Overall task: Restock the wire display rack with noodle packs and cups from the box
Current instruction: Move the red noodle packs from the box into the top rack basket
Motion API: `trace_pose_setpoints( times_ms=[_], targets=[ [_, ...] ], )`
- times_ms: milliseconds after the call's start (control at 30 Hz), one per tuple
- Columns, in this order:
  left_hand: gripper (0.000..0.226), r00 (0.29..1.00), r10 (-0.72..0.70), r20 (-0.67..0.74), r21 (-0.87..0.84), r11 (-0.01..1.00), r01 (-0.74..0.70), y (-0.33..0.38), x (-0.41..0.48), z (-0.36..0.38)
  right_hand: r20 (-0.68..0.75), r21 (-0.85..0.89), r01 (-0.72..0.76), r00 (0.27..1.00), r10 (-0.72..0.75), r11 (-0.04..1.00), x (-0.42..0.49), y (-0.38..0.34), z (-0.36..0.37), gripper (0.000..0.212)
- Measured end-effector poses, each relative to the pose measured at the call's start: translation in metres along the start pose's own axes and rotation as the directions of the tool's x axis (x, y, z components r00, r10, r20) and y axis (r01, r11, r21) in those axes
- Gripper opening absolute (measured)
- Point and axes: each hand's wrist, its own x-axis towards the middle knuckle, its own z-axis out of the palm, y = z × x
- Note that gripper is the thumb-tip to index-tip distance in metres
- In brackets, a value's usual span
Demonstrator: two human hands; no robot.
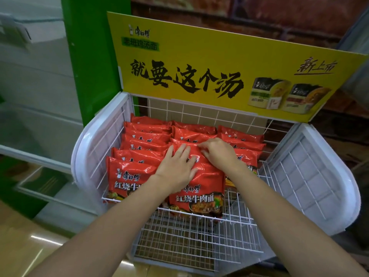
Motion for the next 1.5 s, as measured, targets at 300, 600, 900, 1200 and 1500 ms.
trace_pose_setpoints(
  times_ms=[300,600,900,1200,1500],
  targets=[
    [0.114,0.988,0.132,0.081,0.06,0.989,-0.137,0.037,-0.004,0.019,-0.185,0.451,-0.217,0.926,0.329,0.866,-0.05,0.01,0.009,0.027],
    [0.107,0.991,0.087,0.101,0.129,0.987,-0.1,0.061,-0.002,-0.001,0.019,0.636,-0.363,0.889,0.457,0.68,-0.046,0.011,0.008,0.026],
    [0.096,0.997,0.078,0.024,0.056,0.995,-0.079,0.067,0.003,0.018,0.063,0.729,-0.369,0.875,0.48,0.577,-0.06,0.014,0.001,0.033],
    [0.064,0.975,0.075,-0.211,-0.238,0.963,-0.126,0.068,-0.001,-0.011,0.031,0.754,-0.43,0.778,0.627,0.496,-0.104,-0.003,-0.011,0.037],
    [0.038,0.882,0.183,-0.435,-0.575,0.697,-0.428,0.109,-0.017,-0.034,0.016,0.849,-0.455,0.531,0.847,0.269,-0.186,-0.019,-0.028,0.021]
  ],
)
